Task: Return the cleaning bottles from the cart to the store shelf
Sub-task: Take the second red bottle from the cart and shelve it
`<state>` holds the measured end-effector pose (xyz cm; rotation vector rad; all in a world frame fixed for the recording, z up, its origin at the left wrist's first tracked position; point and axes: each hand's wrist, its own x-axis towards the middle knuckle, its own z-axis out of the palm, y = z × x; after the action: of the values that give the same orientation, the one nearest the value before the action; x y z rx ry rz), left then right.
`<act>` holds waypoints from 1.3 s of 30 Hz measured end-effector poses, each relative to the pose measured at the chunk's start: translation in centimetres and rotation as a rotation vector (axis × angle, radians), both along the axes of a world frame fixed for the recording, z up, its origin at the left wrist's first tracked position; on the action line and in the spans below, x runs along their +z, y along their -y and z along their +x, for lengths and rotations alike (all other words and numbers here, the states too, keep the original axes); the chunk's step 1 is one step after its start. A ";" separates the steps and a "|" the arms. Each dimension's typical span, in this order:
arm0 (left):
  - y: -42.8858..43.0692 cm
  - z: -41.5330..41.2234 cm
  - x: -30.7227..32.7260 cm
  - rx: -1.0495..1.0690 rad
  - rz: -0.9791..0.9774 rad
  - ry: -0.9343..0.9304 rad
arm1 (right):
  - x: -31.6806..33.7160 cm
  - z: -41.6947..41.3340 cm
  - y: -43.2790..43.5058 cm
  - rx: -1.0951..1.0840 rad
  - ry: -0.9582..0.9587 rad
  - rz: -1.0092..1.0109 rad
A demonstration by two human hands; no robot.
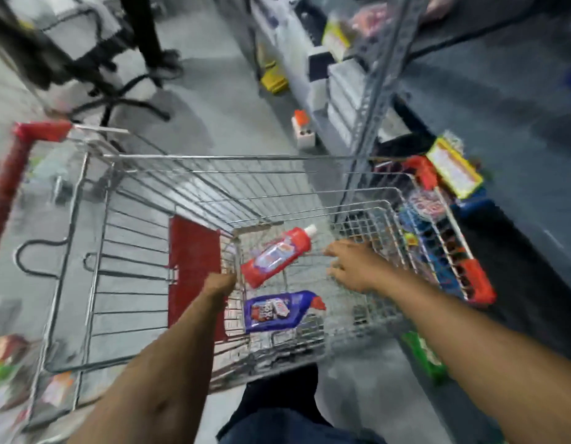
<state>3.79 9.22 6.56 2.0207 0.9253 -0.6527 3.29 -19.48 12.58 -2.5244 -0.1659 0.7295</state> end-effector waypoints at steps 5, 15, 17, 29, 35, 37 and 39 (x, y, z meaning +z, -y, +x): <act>0.6 4.6 -4.3 -0.314 -0.043 -0.006 | -8.4 4.5 -5.6 -0.279 -0.322 0.136; 0.4 12.5 -13.1 -0.920 -0.021 -0.131 | -22.2 10.0 -9.0 -1.176 -0.564 0.515; -0.1 13.0 -14.7 -0.953 0.001 -0.146 | -23.6 10.4 -9.2 -1.230 -0.499 0.497; 0.9 10.4 -10.4 -0.920 -0.122 0.006 | -15.5 8.1 -7.5 -1.093 -0.257 0.890; 5.4 9.4 1.1 -1.020 -0.139 0.245 | -2.3 4.0 -2.3 -0.829 0.072 0.822; 7.6 8.1 5.7 -1.077 -0.140 0.359 | 2.9 1.6 -0.3 -0.805 0.237 0.851; 9.7 6.9 9.8 -1.099 -0.132 0.504 | 7.5 -0.6 1.4 -0.786 0.372 0.910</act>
<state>10.72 -0.43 16.35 2.3025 -0.5826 -0.6596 2.68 -20.89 20.09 -1.5952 0.2999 -0.1406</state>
